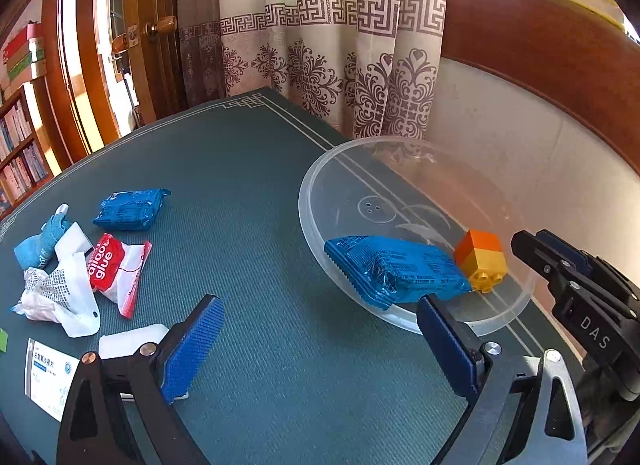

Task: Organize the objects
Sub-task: 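Release the brick in the bowl with the right gripper while the left gripper carries the blue packet over, then lower the blue packet into the bowl and open the left gripper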

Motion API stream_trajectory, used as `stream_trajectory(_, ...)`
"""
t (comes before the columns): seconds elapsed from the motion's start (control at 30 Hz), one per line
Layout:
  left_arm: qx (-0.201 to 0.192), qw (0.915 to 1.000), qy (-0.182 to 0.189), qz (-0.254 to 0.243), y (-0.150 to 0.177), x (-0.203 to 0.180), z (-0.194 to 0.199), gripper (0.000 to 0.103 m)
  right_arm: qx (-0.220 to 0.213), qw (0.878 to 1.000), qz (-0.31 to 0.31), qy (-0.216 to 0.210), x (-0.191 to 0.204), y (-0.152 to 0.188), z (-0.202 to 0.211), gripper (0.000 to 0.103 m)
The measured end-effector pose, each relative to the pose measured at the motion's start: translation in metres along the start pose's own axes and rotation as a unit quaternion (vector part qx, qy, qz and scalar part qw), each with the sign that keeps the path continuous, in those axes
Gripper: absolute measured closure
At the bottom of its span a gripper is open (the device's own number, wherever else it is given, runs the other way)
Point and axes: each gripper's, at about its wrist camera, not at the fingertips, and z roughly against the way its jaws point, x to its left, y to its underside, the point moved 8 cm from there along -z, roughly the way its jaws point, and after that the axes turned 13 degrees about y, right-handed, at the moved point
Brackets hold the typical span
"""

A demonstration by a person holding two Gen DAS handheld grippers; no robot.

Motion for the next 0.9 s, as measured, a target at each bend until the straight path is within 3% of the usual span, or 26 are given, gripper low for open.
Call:
stream_trajectory(0.53,0.013,0.9968,-0.07,0.036,-0.02,0.033,-0.03,0.002,-0.004,1.0,0.001,0.001,0.003,0.001,0.004,0.063)
stream_trajectory(0.73,0.007,0.9924,-0.115,0.043,-0.035,0.047,-0.036,0.001,-0.002,1.0,0.003,-0.006,0.009,0.004,0.006,0.063)
stream_trajectory(0.9,0.015,0.9908,-0.125,0.049,-0.045,0.056,-0.043,0.001,-0.003,1.0,0.007,-0.01,0.014,0.006,0.009,0.063)
